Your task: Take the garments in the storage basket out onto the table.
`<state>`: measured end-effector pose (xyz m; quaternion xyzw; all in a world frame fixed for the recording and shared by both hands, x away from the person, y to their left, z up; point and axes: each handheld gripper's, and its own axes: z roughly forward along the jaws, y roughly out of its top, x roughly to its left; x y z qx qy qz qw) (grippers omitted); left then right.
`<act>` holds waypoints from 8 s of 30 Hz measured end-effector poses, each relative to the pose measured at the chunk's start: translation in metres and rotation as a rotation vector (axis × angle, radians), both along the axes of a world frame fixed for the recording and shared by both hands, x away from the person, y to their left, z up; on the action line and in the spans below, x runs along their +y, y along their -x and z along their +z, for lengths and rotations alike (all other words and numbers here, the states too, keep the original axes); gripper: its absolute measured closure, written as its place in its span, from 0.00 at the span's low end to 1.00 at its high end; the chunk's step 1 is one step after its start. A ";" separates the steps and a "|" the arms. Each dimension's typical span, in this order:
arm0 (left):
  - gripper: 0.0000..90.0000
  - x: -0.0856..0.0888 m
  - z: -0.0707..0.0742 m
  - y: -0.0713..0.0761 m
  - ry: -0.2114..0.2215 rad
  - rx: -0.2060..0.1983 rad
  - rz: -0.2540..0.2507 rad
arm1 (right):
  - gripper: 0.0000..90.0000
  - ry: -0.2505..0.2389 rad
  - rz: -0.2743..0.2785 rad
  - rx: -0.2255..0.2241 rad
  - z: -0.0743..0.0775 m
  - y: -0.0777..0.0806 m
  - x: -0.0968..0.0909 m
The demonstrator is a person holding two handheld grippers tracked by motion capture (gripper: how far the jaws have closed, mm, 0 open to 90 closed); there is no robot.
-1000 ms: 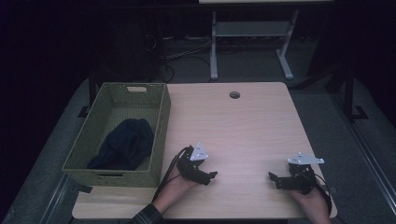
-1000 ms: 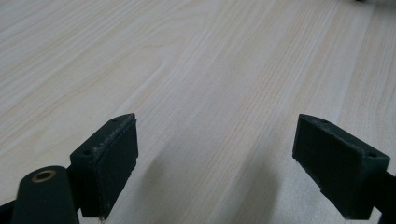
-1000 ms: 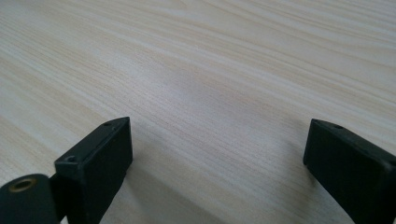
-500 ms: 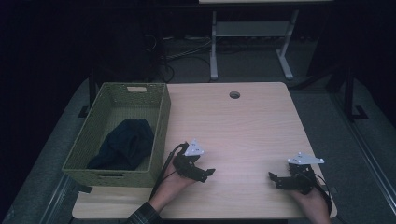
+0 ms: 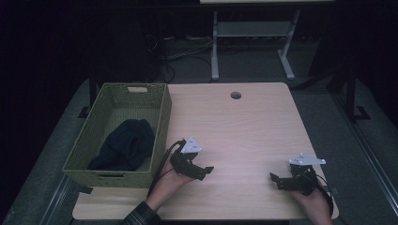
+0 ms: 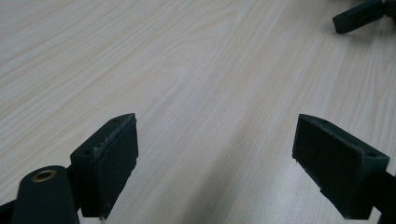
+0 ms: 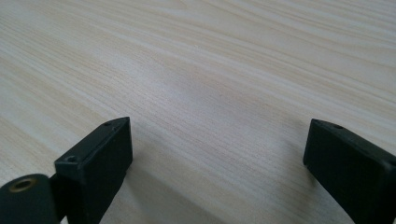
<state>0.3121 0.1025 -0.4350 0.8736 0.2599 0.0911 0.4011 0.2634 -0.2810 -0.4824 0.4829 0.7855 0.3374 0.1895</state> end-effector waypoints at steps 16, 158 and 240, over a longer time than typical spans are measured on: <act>0.15 0.005 0.015 -0.001 -0.010 -0.002 -0.005 | 0.08 0.000 0.000 0.000 0.000 0.000 0.000; 0.16 0.137 0.103 -0.029 0.056 -0.027 0.105 | 0.09 -0.003 -0.002 0.001 0.000 0.000 0.000; 0.16 0.246 0.053 -0.053 -0.119 0.119 0.334 | 0.09 0.000 0.001 -0.001 0.000 0.000 0.000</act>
